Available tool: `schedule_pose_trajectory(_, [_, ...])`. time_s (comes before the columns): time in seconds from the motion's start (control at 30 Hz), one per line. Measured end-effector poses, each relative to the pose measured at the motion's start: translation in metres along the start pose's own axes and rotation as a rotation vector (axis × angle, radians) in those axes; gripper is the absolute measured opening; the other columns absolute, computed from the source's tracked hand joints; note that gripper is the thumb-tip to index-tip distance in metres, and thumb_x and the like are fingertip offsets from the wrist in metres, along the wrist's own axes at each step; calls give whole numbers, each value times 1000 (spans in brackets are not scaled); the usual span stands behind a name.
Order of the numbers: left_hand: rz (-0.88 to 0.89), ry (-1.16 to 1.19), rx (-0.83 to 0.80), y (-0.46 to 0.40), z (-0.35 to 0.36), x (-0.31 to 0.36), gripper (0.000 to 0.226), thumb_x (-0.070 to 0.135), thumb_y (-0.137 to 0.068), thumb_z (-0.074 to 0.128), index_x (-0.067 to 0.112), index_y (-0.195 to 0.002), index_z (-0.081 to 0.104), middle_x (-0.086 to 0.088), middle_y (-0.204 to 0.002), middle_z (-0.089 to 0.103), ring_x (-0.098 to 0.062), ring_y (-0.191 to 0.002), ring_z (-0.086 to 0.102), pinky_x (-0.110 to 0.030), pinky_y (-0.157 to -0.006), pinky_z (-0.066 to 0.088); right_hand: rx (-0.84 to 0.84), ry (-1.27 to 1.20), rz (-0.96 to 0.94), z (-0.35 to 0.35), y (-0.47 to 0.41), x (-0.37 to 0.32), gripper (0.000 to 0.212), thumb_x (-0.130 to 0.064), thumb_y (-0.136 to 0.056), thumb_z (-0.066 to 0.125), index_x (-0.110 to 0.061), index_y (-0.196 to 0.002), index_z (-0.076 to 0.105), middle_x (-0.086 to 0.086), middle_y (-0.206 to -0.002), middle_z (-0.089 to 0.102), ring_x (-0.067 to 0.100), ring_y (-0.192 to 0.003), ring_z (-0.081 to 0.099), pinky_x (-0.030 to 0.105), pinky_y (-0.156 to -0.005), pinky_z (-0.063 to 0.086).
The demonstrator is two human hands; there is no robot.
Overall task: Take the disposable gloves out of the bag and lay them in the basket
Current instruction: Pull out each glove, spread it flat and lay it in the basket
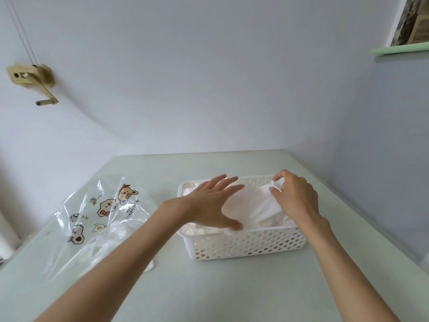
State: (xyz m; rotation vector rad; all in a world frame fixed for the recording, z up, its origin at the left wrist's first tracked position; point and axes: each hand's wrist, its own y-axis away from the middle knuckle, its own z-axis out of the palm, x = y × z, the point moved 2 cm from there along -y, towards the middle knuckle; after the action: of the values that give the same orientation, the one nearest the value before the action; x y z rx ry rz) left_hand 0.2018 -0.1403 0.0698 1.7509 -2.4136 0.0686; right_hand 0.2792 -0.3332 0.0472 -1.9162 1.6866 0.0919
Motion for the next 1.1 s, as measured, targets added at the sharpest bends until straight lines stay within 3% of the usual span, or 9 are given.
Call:
schedule_pose_trajectory(0.27, [-127, 14, -159, 25, -5, -35, 104, 62, -78, 64, 32, -153, -2, 15, -159, -12, -10, -146, -16, -41, -119, 1, -40, 24, -8, -3, 5, -3, 32, -32, -91, 62, -20, -120, 55, 6, -111, 67, 29, -101, 62, 30, -76, 42])
schedule_pose_trajectory(0.37, [-128, 122, -186, 30, -15, -32, 101, 63, -78, 62, 37, -151, -4, 20, -157, -11, -8, -146, -13, -43, -120, 6, 24, 27, -71, -16, 7, -12, 38, -40, -91, 59, -19, -123, 55, 4, -116, 61, 27, -108, 57, 34, -85, 42])
schedule_pose_trajectory(0.43, [-125, 139, -198, 29, -17, -28, 99, 66, -80, 56, 40, -150, -9, 21, -157, -15, -7, -146, -14, -45, -120, 3, 58, 31, -165, -20, -2, -28, 33, -35, -95, 53, -18, -123, 57, 5, -119, 58, 26, -113, 52, 37, -92, 40])
schedule_pose_trajectory(0.53, [-143, 26, -175, 20, -7, -23, 106, 72, -78, 51, 34, -149, -18, 14, -157, -22, -10, -144, -22, -43, -120, -5, -212, -78, -258, -1, -22, -58, 32, -30, -98, 47, -19, -126, 58, 5, -124, 55, 25, -121, 47, 36, -98, 39])
schedule_pose_trajectory(0.63, [-194, -57, -194, 15, 10, -29, 111, 76, -78, 48, 28, -149, -23, 8, -157, -25, -14, -144, -23, -40, -120, -7, -523, 17, -325, 30, -31, -77, 40, -34, -101, 39, -23, -138, 48, 8, -140, 41, 28, -135, 30, 40, -110, 28])
schedule_pose_trajectory(0.83, [-210, -40, -208, 12, 17, -35, 103, 74, -81, 45, 27, -152, -13, 6, -160, -14, -16, -147, -14, -41, -120, -5, -651, -64, -388, 37, -26, -74, 37, -31, -103, 32, -37, -132, 53, -2, -138, 36, 18, -134, 23, 40, -114, 20])
schedule_pose_trajectory(1.0, [-225, 108, -129, 35, -11, -39, 99, 74, -78, 51, 32, -153, 2, 12, -160, -5, -13, -148, -9, -43, -120, 1, -493, -377, -359, 15, -24, -71, 29, -24, -101, 41, -32, -119, 63, -10, -132, 50, 12, -132, 39, 37, -113, 29])
schedule_pose_trajectory(1.1, [-252, 265, 26, 79, -30, -65, 73, 60, -88, 50, 35, -150, 20, 13, -159, 13, -11, -147, 8, -37, -120, 10, -386, -345, -414, -1, -14, -87, 28, -18, -98, 45, -27, -118, 63, -11, -132, 54, 10, -129, 42, 30, -109, 31])
